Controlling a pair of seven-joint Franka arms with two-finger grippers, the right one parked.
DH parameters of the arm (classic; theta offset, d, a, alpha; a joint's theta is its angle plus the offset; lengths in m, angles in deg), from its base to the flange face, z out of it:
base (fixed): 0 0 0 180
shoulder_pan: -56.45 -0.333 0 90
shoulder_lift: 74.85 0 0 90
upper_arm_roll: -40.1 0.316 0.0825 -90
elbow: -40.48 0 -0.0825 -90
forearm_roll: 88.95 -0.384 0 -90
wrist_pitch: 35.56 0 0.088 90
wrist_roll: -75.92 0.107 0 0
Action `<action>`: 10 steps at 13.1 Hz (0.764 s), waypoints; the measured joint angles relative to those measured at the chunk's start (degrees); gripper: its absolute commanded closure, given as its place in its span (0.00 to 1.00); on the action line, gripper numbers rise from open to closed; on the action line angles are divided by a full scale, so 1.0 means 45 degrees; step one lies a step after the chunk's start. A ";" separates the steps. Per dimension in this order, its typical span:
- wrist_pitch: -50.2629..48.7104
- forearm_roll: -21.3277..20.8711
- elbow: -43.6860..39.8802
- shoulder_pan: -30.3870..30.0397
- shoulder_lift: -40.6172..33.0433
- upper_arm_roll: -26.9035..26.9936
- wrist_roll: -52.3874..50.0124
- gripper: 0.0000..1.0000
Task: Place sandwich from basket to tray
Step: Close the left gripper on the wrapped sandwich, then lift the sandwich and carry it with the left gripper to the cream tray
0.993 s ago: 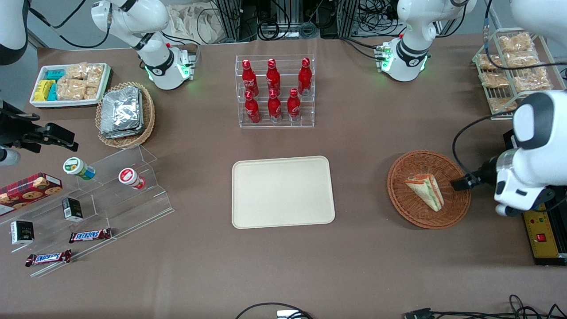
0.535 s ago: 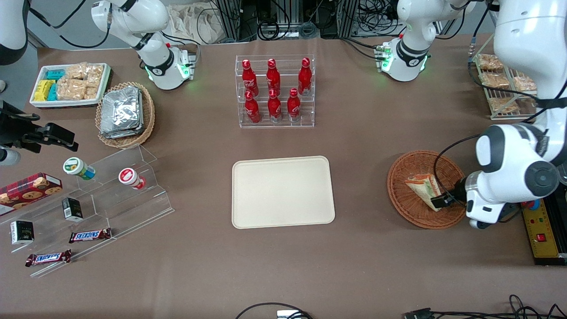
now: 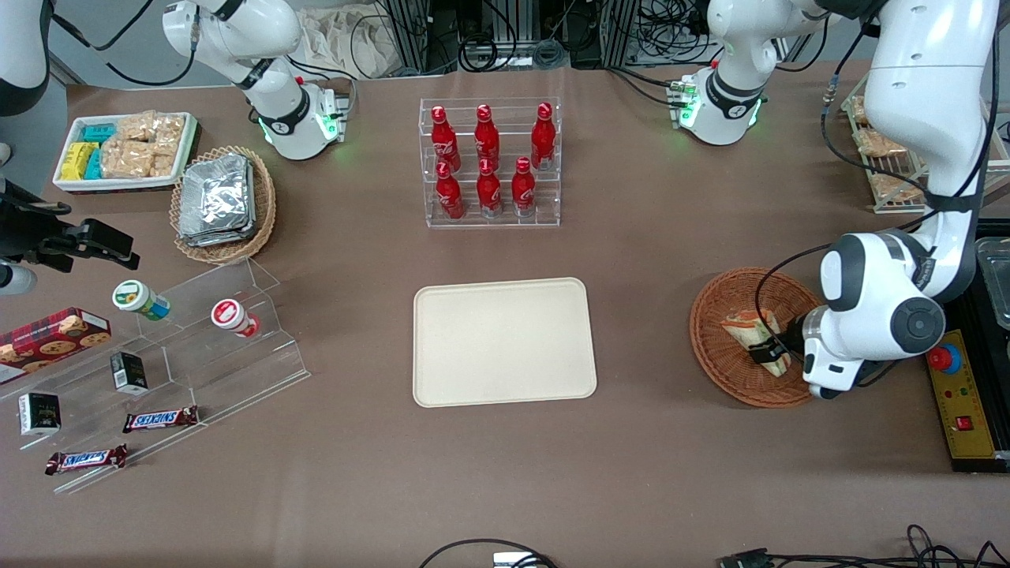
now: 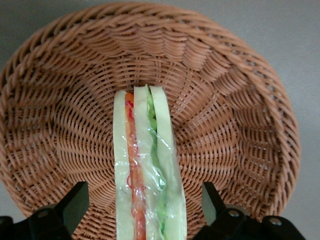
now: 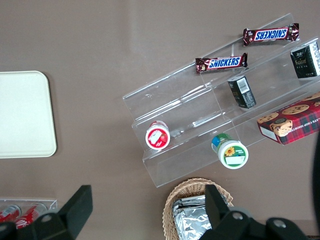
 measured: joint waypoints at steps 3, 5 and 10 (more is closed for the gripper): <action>0.0005 0.0000 0.0005 0.0004 0.0280 -0.0001 -0.0003 0.41; -0.0008 0.0000 0.0005 0.0011 0.0377 -0.0002 -0.0003 0.72; -0.0461 0.0000 -0.0193 0.0104 0.0073 -0.0131 -0.0003 0.87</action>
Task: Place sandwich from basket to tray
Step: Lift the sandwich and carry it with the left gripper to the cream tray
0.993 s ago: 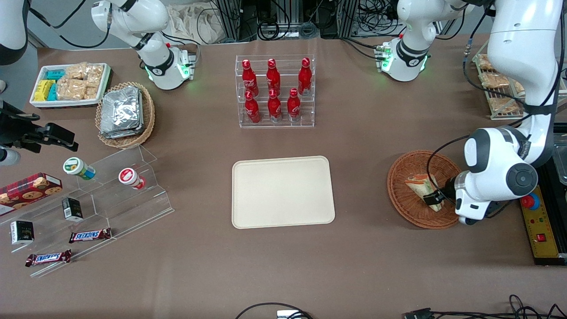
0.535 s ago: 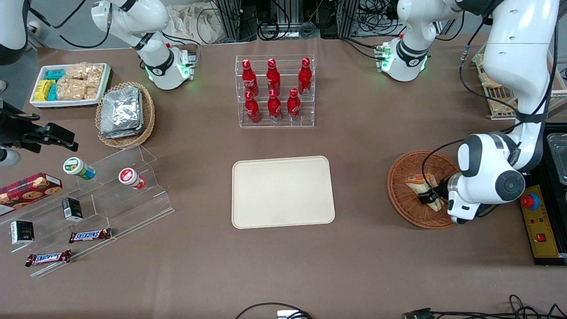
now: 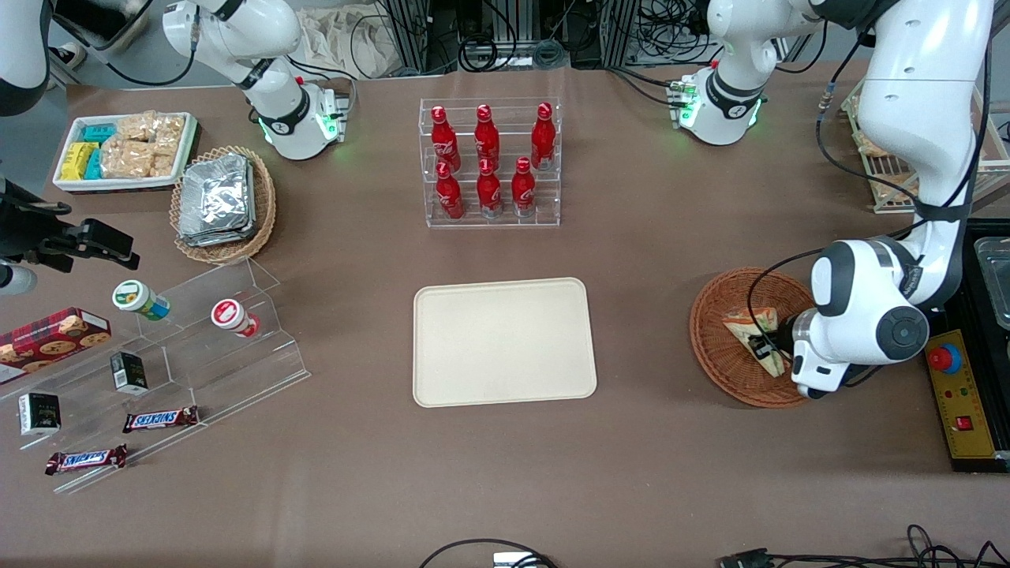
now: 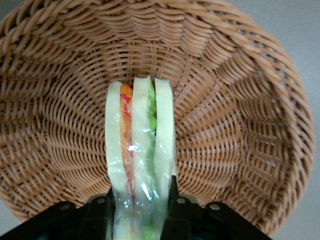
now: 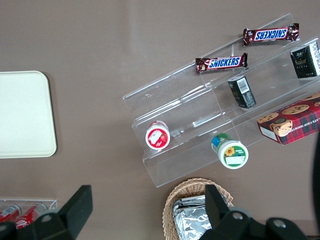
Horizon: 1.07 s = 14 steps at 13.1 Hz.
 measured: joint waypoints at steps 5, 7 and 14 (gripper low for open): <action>-0.2777 0.0003 -0.1706 0.0603 -0.1403 -0.0669 0.0243 0.86; -0.3658 0.0002 -0.2807 0.0720 -0.1534 -0.1732 0.0451 0.86; -0.3070 0.0001 -0.3798 0.0867 -0.0054 -0.4450 0.0804 0.84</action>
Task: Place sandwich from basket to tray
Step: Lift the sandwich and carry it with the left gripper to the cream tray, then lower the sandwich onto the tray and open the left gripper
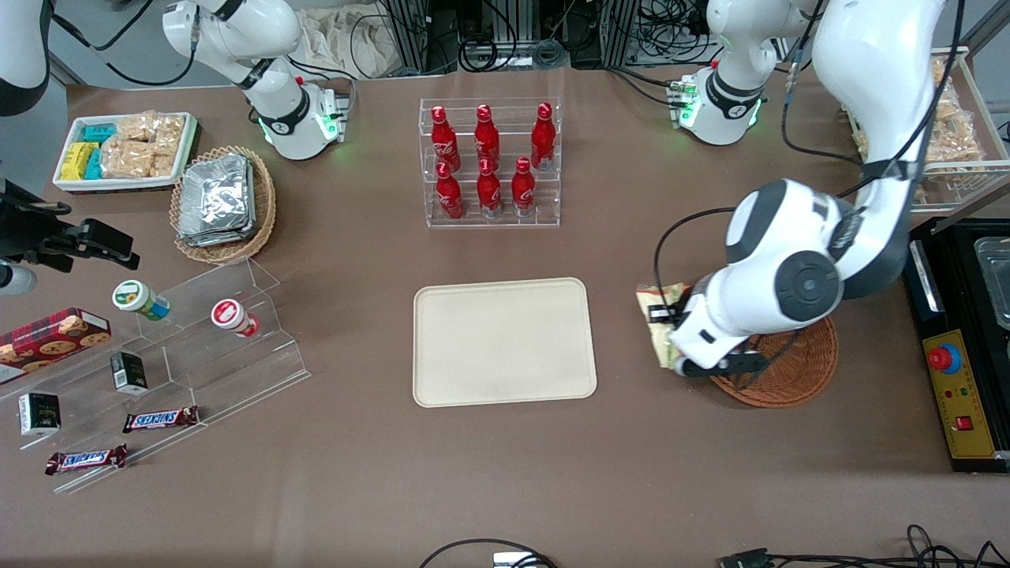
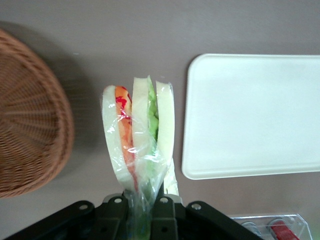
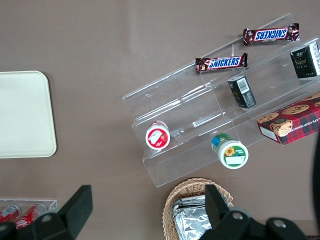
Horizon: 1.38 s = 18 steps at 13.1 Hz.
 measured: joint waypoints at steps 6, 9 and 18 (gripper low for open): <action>0.1442 -0.0582 -0.0033 0.1327 0.1547 -0.0299 -0.1408 0.84; 0.2461 -0.0924 -0.0028 0.2047 0.2555 -0.0300 -0.1961 0.84; 0.3750 -0.2675 -0.0197 0.2640 0.4186 -0.0350 -0.3100 0.00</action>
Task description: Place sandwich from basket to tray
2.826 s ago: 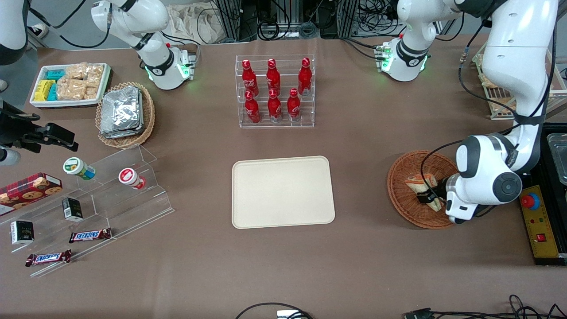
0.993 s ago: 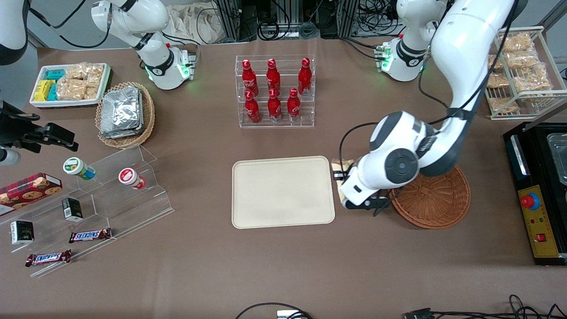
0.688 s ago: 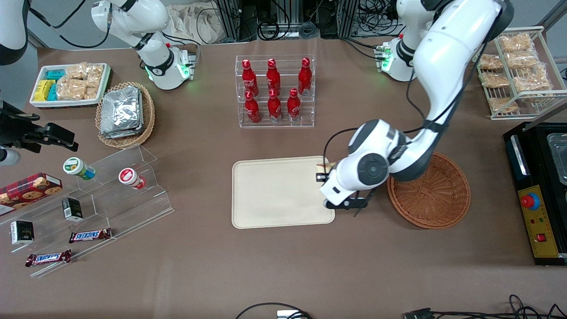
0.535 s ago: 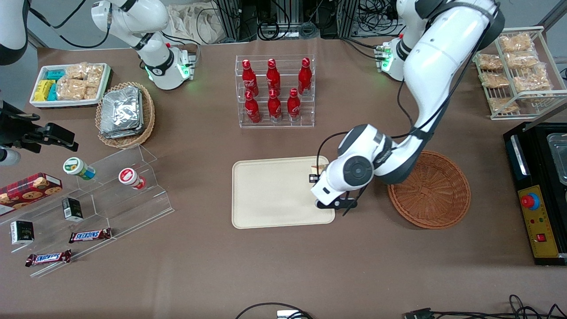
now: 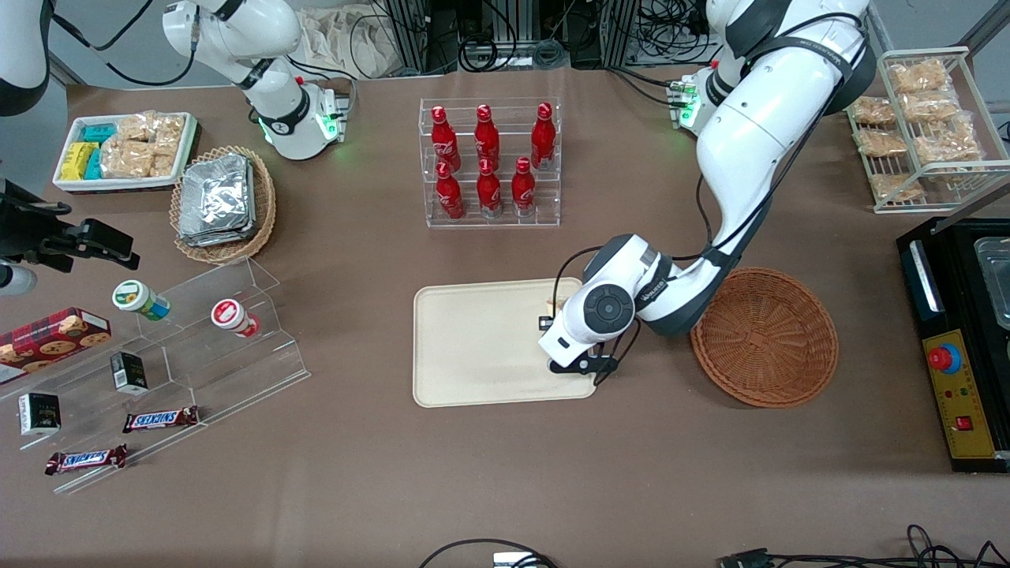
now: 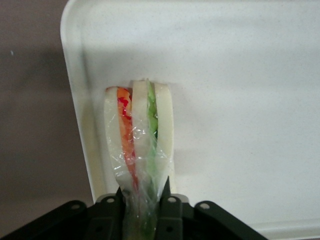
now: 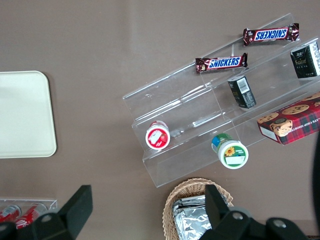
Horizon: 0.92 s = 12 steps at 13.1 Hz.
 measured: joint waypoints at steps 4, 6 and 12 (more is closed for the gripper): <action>-0.0032 -0.0150 -0.0307 -0.0276 -0.0101 0.0029 -0.0116 0.00; -0.0611 -0.0083 -0.0573 -0.0684 -0.0584 -0.0010 -0.0116 0.00; -0.4843 0.0627 -0.0851 -0.2415 -0.4238 -0.0022 0.0455 0.00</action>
